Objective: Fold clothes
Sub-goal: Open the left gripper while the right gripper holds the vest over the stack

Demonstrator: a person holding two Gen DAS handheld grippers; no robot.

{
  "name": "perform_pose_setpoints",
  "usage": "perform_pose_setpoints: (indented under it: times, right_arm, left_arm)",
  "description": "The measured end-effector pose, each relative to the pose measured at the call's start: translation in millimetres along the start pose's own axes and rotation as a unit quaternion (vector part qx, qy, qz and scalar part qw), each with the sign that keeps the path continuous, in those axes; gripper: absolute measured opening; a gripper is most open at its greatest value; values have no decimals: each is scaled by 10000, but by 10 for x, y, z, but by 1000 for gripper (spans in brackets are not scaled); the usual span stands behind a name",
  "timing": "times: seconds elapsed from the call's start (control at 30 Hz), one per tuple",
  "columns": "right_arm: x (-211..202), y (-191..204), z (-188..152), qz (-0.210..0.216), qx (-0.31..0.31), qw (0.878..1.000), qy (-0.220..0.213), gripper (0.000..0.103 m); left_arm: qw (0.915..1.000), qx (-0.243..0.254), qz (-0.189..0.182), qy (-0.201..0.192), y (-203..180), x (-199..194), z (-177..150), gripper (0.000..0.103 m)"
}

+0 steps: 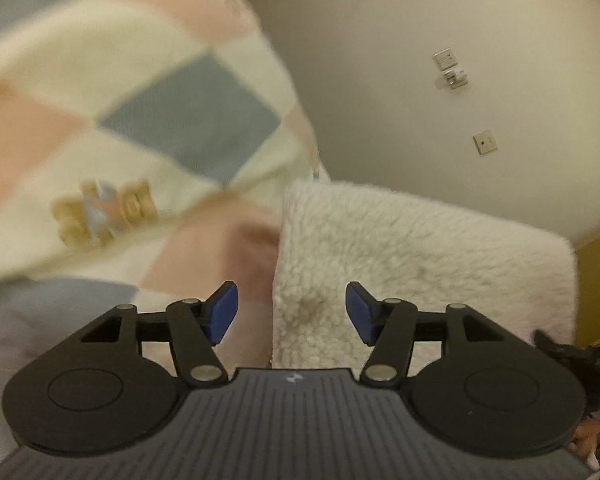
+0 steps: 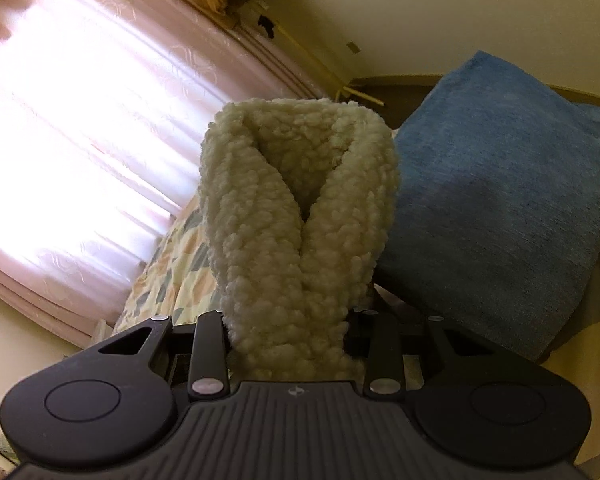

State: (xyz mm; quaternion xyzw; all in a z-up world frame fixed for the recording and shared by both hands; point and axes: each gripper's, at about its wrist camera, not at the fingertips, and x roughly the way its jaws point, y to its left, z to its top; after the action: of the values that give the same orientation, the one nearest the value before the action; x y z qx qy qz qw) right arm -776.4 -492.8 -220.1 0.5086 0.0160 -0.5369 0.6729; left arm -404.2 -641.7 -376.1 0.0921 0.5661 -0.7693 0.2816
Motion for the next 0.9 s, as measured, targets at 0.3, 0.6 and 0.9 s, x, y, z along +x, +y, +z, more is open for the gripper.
perform_pose_setpoints:
  times: [0.3, 0.6, 0.9]
  right_arm:
    - [292, 610, 552, 145, -117, 9994, 283, 34]
    - [-173, 80, 798, 1270, 1118, 9781, -1212, 34]
    - [-352, -1957, -269, 872, 3807, 8808, -2677, 36]
  left_arm:
    - [9977, -376, 35, -557, -124, -484, -97, 50]
    - [9960, 420, -48, -788, -820, -626, 418, 50]
    - [9962, 785, -345, 176, -1066, 323, 240, 50]
